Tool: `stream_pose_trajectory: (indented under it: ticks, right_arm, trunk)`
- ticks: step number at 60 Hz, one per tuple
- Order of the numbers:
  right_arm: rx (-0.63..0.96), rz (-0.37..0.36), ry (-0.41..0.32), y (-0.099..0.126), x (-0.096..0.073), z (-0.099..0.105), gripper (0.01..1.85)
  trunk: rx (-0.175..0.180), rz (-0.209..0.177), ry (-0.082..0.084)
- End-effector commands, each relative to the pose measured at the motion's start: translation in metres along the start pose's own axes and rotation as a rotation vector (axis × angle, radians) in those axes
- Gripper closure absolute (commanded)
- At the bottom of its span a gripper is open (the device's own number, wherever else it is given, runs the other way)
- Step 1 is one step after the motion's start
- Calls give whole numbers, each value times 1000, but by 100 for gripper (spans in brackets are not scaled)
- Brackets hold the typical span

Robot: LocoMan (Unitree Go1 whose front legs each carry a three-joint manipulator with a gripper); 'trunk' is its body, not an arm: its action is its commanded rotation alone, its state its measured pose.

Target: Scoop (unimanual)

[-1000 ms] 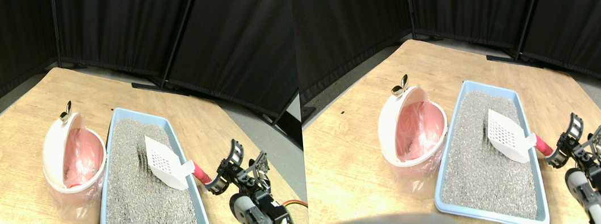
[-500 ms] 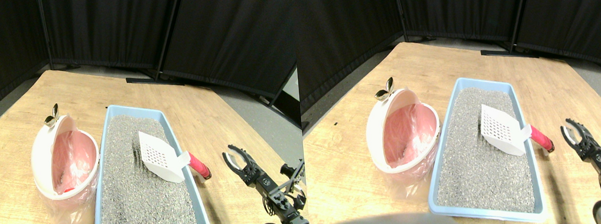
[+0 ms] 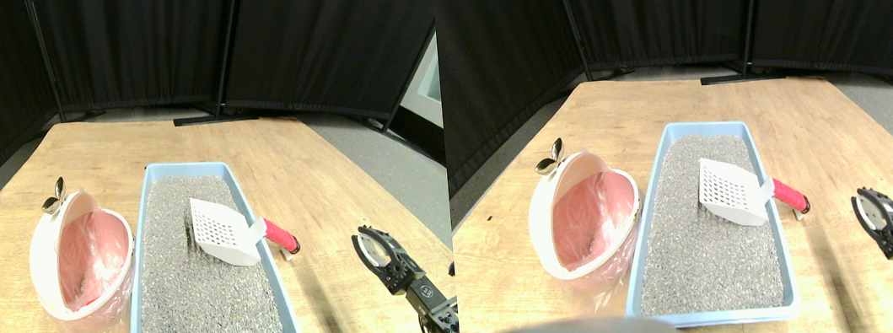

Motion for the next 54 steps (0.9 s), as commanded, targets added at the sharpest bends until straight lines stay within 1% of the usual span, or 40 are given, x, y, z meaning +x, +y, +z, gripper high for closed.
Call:
stream_pose_trajectory:
  ticks: [1,4,5,8,9,13,16,21,22,24,25,29,35,41,43,47,54]
  right_arm:
    - [-2,12,-31,6,-4,6,180]
    - [1,14,-26,6,-6,5,180]
    - [-2,30,-24,6,-7,4,180]
    - [3,14,-20,7,-8,3,180]
    - [-10,28,-10,7,-9,1,180]
    - [-14,33,-4,8,-10,-1,180]
    - [-13,32,11,12,-12,-7,180]
    - [-9,6,39,15,-15,-14,180]
    - [-1,18,43,15,-15,-16,180]
    - [-2,21,48,16,-14,-18,180]
    - [0,37,57,17,-13,-20,180]
    - [10,20,61,18,-14,-26,180]
    - [42,25,82,22,-14,-34,180]
    - [48,24,92,25,-16,-39,180]
    - [49,35,94,26,-16,-39,180]
    - [52,19,101,28,-17,-40,180]
    - [51,31,97,31,-16,-39,180]
  trunk:
    - [-16,-9,-6]
    - [-16,-8,-4]
    - [-16,-7,-4]
    - [-17,-6,-3]
    - [-18,-5,-3]
    - [-22,-3,-1]
    - [-27,0,0]
    - [-33,5,1]
    - [-34,6,1]
    - [-36,6,1]
    - [-38,7,1]
    - [-42,12,3]
    - [-47,18,4]
    - [-53,21,1]
    - [-54,21,2]
    - [-58,22,1]
    - [-58,18,1]
